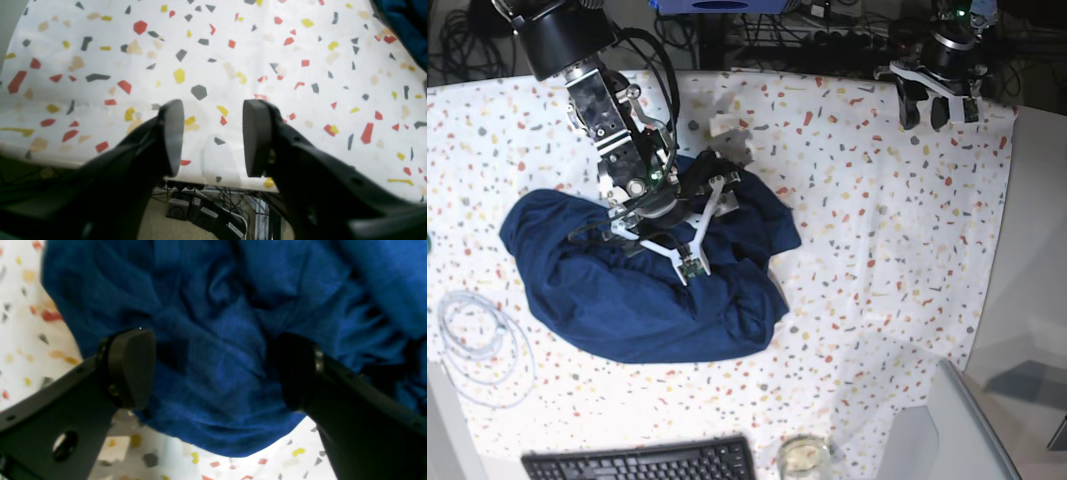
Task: Layout the t-shirt on the table in an organized manner, then fold the t-shirt properly
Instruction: 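Grasp the navy t-shirt with the right gripper and lift it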
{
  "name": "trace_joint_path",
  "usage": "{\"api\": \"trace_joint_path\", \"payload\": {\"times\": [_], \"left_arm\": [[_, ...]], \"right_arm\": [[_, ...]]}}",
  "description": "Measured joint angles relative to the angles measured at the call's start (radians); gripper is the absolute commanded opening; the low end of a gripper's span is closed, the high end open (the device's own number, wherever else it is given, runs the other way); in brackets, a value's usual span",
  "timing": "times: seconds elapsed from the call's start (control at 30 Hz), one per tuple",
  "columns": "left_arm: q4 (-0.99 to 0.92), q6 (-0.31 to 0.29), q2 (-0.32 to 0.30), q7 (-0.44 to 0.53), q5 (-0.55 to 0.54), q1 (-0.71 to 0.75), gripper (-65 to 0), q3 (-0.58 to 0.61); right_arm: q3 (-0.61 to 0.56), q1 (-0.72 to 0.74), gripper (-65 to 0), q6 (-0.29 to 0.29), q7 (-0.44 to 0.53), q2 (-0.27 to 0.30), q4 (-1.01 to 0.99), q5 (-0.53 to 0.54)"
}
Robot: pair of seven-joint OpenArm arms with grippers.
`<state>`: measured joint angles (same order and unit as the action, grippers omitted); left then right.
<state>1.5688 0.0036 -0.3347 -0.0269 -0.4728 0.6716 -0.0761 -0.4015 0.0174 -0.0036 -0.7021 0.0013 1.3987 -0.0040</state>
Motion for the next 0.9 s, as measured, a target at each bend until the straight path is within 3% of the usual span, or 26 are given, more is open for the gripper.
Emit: {"api": "trace_joint_path", "payload": {"times": [0.1,0.33,0.47,0.9], "left_arm": [[-0.006,0.0,0.001,0.0,0.0,-0.016,-37.0,0.0],[-0.008,0.0,0.002,-0.001,0.001,-0.041,-37.0,0.001],[-0.021,0.0,0.002,0.008,0.0,-0.061,-37.0,0.003],[-0.049,0.003,0.003,0.0,0.005,-0.114,-37.0,0.014]], "right_arm": [[0.0,-0.004,-31.5,0.0,0.004,0.001,0.016,0.0],[-0.003,-0.013,-47.0,0.0,0.003,-0.001,0.016,0.0],[-0.003,-0.06,-63.8,0.0,0.003,0.0,0.059,-0.001],[-0.003,-0.317,-65.0,0.0,0.002,-0.001,0.322,-0.001]]}}
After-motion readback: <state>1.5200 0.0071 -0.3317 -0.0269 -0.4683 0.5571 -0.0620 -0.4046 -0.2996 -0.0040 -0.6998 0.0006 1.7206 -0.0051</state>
